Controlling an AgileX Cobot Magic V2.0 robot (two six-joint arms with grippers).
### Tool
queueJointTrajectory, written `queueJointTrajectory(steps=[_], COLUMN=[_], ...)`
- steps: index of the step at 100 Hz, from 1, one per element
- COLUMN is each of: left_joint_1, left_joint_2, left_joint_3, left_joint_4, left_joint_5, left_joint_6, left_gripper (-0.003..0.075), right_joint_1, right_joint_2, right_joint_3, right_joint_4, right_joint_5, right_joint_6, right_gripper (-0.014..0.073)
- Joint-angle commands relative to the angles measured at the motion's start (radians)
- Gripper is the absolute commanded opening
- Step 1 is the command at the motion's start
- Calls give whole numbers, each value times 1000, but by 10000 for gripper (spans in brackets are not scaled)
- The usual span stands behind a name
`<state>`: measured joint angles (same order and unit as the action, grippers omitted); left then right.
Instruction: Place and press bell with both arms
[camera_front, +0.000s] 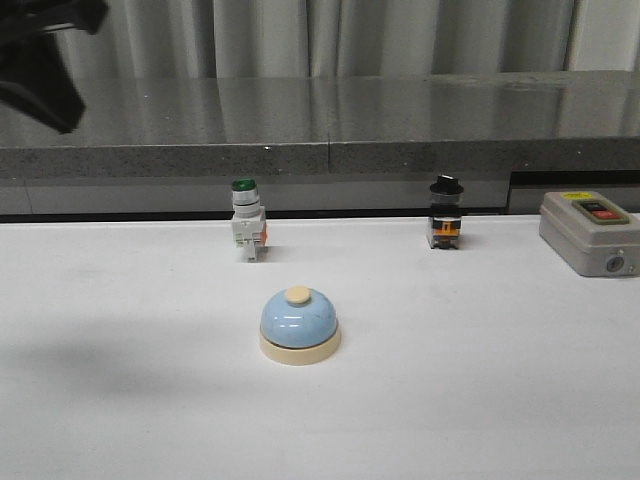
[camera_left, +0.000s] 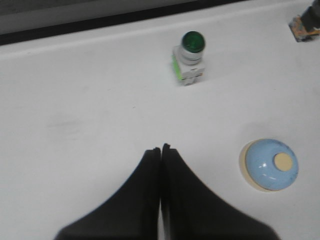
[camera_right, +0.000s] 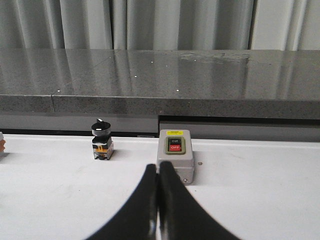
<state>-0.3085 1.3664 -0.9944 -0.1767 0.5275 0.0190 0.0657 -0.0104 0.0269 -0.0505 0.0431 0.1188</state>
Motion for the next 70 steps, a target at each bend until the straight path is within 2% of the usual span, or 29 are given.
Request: queueJointTrajectory(steps=[1, 34, 70], left_joint_1=[44, 171, 202], left_joint_2=[-107, -438, -816], left_joint_3=[39, 283, 457], left_joint_4=[-7, -7, -7], left_joint_5=[-66, -136, -151], left_joint_6=[-8, -8, -8], left_gripper=[-19, -19, -19], right_joint_1=[-6, -6, -6], right_joint_2=[3, 3, 3], right_joint_3=[-1, -1, -1], right_joint_4=[-10, -10, -10], right_joint_5=[-76, -76, -76], right_joint_6=[0, 0, 0], right_gripper=[-69, -69, -69])
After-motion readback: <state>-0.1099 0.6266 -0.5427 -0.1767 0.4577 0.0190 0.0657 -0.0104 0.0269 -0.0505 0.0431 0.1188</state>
